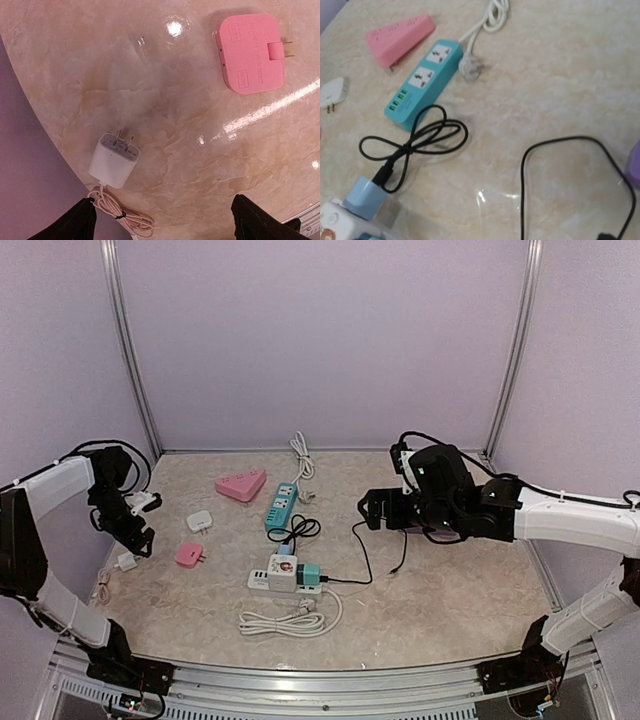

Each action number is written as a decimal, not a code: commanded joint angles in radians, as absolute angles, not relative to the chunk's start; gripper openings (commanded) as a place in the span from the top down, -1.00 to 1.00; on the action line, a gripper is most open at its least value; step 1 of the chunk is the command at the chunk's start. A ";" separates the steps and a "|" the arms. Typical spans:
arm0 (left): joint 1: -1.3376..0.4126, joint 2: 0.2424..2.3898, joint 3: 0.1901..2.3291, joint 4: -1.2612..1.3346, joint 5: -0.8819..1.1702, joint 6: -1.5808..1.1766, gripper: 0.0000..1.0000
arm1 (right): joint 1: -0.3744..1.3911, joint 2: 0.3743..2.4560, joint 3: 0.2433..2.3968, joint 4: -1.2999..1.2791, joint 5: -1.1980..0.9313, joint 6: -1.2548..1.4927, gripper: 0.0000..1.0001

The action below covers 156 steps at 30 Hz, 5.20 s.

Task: Insert the plug
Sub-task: Pick up the plug from the center of the board, then adjust the plug.

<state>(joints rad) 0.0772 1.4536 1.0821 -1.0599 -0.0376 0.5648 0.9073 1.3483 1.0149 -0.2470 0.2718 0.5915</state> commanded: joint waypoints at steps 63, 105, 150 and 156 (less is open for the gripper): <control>0.193 1.341 1.369 -1.032 0.502 0.717 1.00 | 0.947 1.315 0.983 -0.030 0.271 0.438 -0.99; -0.334 0.796 1.146 -0.372 0.682 -0.513 1.00 | 1.423 2.155 1.898 0.739 0.636 -0.079 -0.43; -0.385 0.807 1.162 -0.500 0.689 -0.253 -0.96 | 1.406 2.059 1.759 0.678 0.598 -0.041 1.00; -0.385 0.799 1.281 -0.741 0.717 0.133 -0.98 | 1.407 1.937 1.710 0.316 0.409 0.040 1.00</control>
<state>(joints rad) -0.3813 0.8124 1.2037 -0.5369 0.6788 -0.1913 1.4067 2.0460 1.7260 0.5739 0.5648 -0.0349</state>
